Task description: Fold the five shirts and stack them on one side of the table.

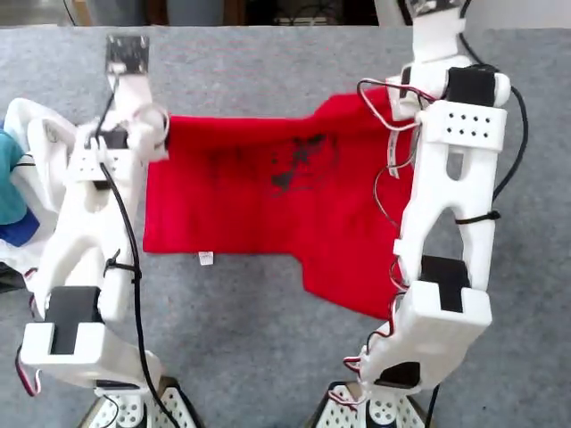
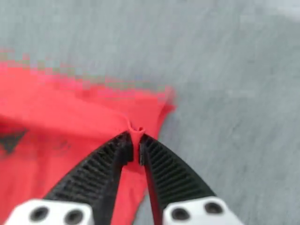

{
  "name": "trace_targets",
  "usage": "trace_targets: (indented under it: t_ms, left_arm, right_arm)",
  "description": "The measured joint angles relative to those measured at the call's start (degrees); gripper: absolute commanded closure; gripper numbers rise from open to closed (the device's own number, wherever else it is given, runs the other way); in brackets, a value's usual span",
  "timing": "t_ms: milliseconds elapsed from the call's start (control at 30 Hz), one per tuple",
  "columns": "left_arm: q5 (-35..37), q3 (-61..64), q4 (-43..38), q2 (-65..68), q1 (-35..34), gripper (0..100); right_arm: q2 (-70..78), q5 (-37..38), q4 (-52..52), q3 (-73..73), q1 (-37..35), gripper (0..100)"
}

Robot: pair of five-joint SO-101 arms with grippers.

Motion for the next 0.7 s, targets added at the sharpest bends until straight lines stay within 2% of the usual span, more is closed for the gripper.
trace_targets:
  t_ms: [200, 367, 533, 700]
  left_arm:
    - [0.0, 8.5, 0.7, 0.0, -0.1, 97]
    - [0.0, 8.7, 9.1, 0.0, -0.3, 97]
    - [-3.8, 9.1, 15.6, 0.0, -2.6, 97]
    - [-4.4, 9.8, 18.6, -1.6, -6.6, 97]
  right_arm:
    - [-2.4, 6.2, 5.8, 14.4, -3.1, 98.5]
    - [-15.3, 8.4, -1.1, 36.9, -3.1, 98.5]
    - [-30.8, 9.1, -8.4, 59.6, -3.0, 98.5]
    - [-37.8, 9.1, -10.8, 68.5, 1.1, 98.5]
